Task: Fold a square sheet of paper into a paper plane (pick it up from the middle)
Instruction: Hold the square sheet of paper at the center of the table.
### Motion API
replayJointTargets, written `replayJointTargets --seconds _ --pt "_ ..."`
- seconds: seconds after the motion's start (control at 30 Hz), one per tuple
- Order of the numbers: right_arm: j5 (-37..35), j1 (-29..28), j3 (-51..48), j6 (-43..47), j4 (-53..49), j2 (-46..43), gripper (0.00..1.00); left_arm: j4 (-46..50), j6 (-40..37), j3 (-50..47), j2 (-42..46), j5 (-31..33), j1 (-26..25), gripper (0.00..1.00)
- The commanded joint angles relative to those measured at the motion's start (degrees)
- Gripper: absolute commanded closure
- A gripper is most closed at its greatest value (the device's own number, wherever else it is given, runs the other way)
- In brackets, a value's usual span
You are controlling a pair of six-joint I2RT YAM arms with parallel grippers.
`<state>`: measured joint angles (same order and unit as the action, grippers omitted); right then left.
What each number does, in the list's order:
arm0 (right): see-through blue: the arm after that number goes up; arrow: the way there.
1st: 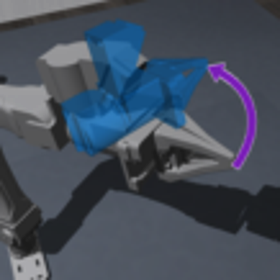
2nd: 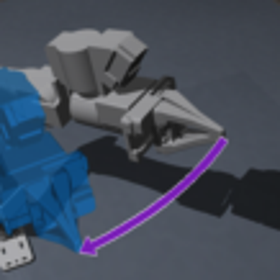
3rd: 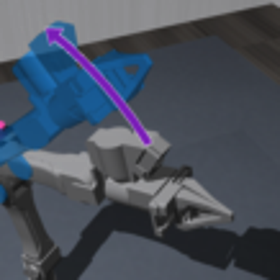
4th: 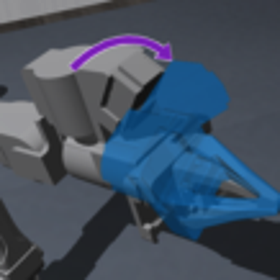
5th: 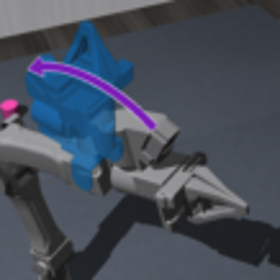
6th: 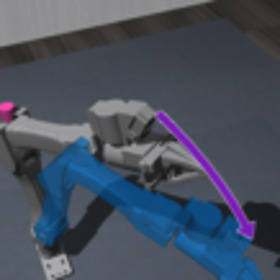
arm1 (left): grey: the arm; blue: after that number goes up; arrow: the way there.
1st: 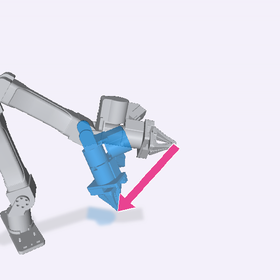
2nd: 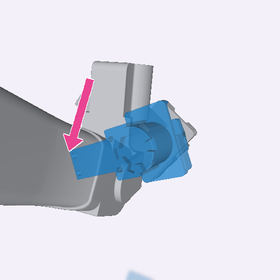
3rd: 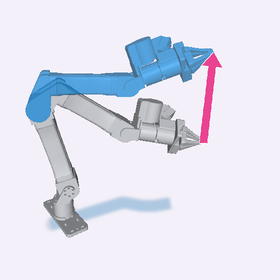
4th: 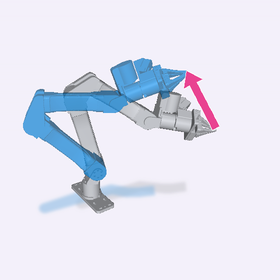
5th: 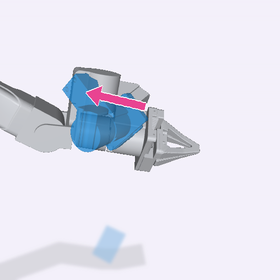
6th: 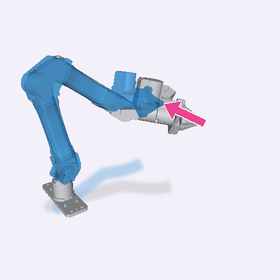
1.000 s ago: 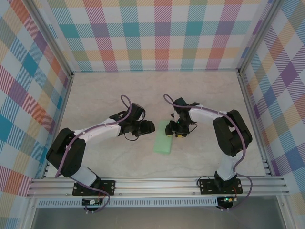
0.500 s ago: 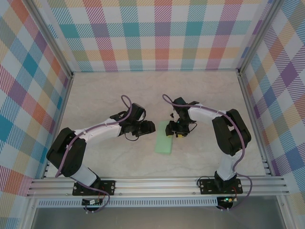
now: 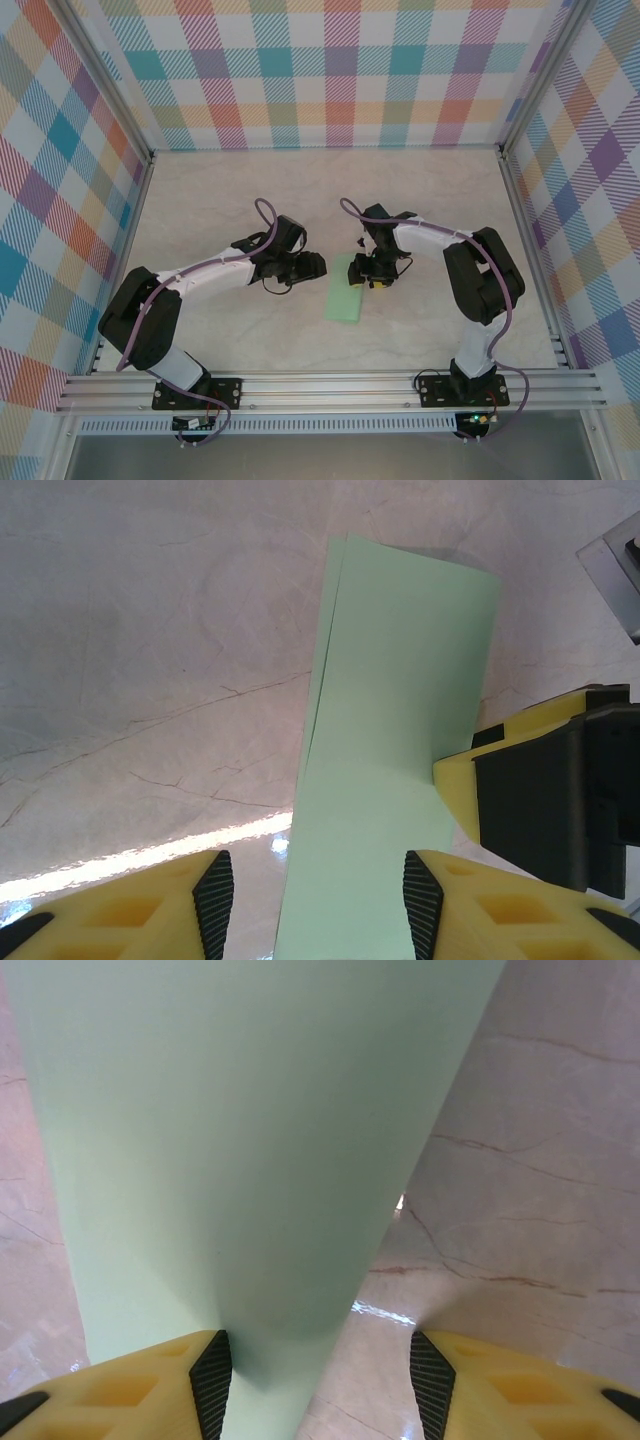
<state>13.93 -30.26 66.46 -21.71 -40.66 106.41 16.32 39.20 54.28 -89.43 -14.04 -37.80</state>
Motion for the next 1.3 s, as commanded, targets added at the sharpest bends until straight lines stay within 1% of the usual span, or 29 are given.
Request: replayJointTargets --seconds 0.0,0.23,0.33,0.4,0.47,0.5,0.53,0.57,0.83,0.9,1.0,1.27 --pt "-1.59 -0.16 0.17 1.43 -1.52 2.39 0.46 0.3 -0.48 1.93 -0.79 -0.81 -0.78 0.51" --pt "-2.34 -0.15 -0.01 1.95 -2.14 3.1 0.46 0.34 -0.27 2.3 -1.51 -0.83 -0.79 0.52" --pt "-2.42 -0.15 -0.26 1.76 -1.96 3.18 0.46 0.63 -0.17 3.09 -2.68 -1.34 -0.95 0.55" --pt "-2.93 -0.15 -0.27 1.76 -2.1 3.2 0.46 1.31 -0.1 4.08 -3.92 -1.34 -1.18 0.61" --pt "-3.12 -0.15 -0.27 1.69 -2.2 3.19 0.46 2.23 -0.14 5.51 -5.58 -1.48 -1.52 0.71" --pt "-3.25 -0.15 -0.32 1.68 -2.31 3.19 0.46 2.91 -0.17 6.48 -6.8 -1.44 -1.81 0.82" --pt "-3.3 -0.15 -0.43 1.65 -2.14 3.15 0.46 3.89 -0.05 7.57 -7.96 -1.04 -2.1 0.96" --pt "-3.3 -0.16 -0.45 1.54 -2.12 3.1 0.46 4.63 0.13 8.4 -8.98 -0.82 -2.27 1.0" --pt "-3.56 -0.12 -0.54 1.56 -2.14 3.12 0.46 5.45 0.69 13.27 -16.26 -1.16 -4.25 1.0" --pt "-3.54 -0.15 -0.69 1.39 -2.04 3.15 0.46 5.4 0.78 13.69 -17.13 -0.8 -4.37 1.0" --pt "-3.52 -0.22 -1.06 1.42 -1.89 3.1 0.46 4.15 0.7 13.81 -18.03 -2.08 -4.38 1.0" --pt "-3.3 -0.15 -1.51 1.19 -1.48 3.1 0.45 4.2 1.14 12.99 -20.33 -1.73 -4.46 1.0"
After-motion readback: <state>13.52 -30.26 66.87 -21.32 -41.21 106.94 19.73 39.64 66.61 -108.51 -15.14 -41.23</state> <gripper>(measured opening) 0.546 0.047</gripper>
